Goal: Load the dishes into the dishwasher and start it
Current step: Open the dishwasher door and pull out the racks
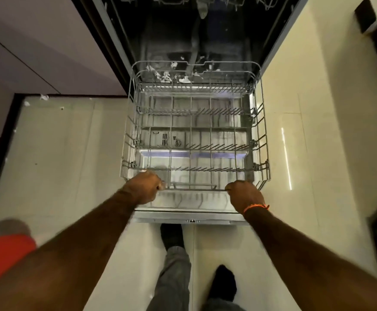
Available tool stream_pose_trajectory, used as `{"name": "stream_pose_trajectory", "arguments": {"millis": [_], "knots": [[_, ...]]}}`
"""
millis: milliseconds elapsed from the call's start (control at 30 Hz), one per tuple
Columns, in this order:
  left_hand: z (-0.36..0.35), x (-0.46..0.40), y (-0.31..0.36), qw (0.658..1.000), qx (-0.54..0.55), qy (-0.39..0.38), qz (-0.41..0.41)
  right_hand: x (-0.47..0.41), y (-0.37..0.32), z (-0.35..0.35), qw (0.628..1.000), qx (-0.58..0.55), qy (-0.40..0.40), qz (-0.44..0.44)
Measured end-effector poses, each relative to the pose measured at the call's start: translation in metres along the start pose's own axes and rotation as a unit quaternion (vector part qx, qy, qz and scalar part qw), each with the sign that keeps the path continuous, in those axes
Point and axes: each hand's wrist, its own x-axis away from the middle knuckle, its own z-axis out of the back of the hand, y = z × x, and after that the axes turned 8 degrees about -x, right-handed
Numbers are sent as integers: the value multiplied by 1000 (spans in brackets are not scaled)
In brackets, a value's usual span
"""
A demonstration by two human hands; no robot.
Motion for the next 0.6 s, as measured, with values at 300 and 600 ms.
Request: {"name": "stream_pose_trajectory", "arguments": {"millis": [300, 600], "knots": [[25, 26, 10, 999, -35, 14, -11, -6, -25, 40, 997, -62, 43, 3], [170, -12, 3, 992, -65, 106, -9, -67, -48, 196, 989, -23, 134, 62]]}}
